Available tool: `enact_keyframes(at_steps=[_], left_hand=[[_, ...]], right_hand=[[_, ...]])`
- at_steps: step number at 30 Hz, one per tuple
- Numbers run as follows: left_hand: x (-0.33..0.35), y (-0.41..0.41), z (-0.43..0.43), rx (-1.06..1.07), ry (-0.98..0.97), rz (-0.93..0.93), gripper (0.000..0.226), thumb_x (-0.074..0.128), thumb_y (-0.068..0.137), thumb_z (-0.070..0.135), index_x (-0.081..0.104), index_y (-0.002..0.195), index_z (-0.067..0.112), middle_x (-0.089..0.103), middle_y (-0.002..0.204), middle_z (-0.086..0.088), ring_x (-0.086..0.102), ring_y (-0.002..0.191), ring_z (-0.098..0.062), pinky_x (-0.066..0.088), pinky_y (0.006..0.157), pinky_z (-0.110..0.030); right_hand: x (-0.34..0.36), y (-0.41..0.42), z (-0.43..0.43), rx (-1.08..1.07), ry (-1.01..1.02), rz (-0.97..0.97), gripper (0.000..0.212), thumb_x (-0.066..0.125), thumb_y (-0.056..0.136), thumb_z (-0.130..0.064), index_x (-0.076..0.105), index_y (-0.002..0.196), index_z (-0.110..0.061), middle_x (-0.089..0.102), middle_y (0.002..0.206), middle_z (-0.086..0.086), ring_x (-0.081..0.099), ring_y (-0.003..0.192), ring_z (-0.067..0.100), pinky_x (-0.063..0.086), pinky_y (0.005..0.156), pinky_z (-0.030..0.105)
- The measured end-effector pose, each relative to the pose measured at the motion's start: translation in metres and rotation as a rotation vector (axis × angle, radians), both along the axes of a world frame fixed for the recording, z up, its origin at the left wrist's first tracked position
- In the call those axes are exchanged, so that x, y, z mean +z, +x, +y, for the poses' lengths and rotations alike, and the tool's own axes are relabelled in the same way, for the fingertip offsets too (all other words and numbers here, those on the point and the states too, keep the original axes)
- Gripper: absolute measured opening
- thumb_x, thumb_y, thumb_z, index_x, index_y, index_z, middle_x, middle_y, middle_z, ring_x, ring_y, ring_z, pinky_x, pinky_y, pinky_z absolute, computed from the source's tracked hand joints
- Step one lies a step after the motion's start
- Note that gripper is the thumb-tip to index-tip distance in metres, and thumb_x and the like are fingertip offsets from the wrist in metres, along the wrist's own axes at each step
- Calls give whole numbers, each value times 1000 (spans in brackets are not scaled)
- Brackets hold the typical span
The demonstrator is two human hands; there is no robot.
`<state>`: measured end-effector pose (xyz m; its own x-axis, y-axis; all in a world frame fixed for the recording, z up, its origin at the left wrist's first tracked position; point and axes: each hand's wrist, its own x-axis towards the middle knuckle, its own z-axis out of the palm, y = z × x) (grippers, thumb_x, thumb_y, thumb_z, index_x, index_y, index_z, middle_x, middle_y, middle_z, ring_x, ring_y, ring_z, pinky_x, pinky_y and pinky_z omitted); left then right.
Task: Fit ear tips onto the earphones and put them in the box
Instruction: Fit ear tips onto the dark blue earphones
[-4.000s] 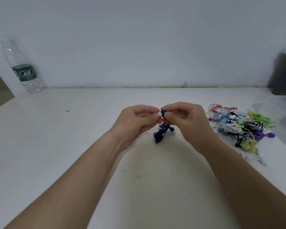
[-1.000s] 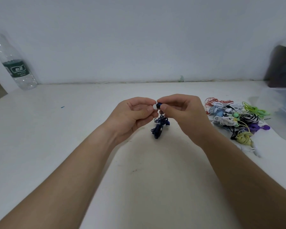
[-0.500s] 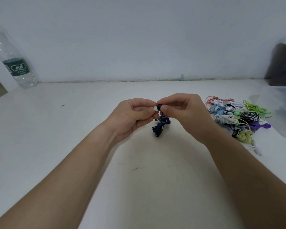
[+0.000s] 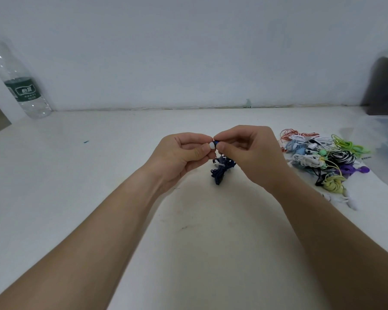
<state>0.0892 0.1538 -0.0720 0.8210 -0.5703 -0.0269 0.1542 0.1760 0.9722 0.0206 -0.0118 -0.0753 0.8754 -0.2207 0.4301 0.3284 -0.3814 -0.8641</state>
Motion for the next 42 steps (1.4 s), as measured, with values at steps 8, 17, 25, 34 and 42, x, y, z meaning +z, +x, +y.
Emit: enact_keyframes(at_steps=[8, 17, 25, 34, 42], left_hand=[[0, 1, -1, -4, -72, 56, 15, 61, 91, -4, 70, 99, 4, 76, 84, -9, 73, 76, -16, 57, 70, -18], [-2, -1, -2, 49, -17, -39, 12, 66, 88, -2, 72, 97, 5, 75, 83, -12, 73, 78, -18, 56, 73, -20], [-3, -1, -2, 92, 30, -141, 11, 71, 87, 1, 74, 96, 5, 75, 82, -15, 73, 80, -20, 56, 76, -23], [1, 0, 1, -30, -20, 23, 14, 62, 90, -3, 70, 101, 1, 75, 83, -9, 73, 75, -14, 56, 67, -17], [0, -1, 0, 1, -9, -12, 14, 64, 89, -3, 71, 101, -1, 75, 85, -12, 73, 75, -16, 57, 71, -19]], right_hand=[[0, 0, 1, 38, 168, -2, 23, 70, 86, 6, 75, 89, -16, 76, 80, 2, 72, 71, 14, 57, 73, 25], [0, -1, 5, -72, 18, -40, 23, 74, 85, 0, 75, 84, -23, 76, 79, -4, 73, 73, 14, 60, 74, 28], [0, -1, 8, -140, -192, -124, 21, 74, 84, -2, 74, 88, -22, 70, 81, -13, 69, 73, 1, 53, 70, 13], [6, -2, -2, 26, 7, -14, 31, 69, 86, 7, 75, 86, -23, 77, 81, -4, 72, 77, 13, 59, 78, 27], [2, -1, -4, 68, 88, 9, 29, 68, 87, 9, 75, 88, -19, 77, 83, 3, 73, 78, 20, 60, 81, 35]])
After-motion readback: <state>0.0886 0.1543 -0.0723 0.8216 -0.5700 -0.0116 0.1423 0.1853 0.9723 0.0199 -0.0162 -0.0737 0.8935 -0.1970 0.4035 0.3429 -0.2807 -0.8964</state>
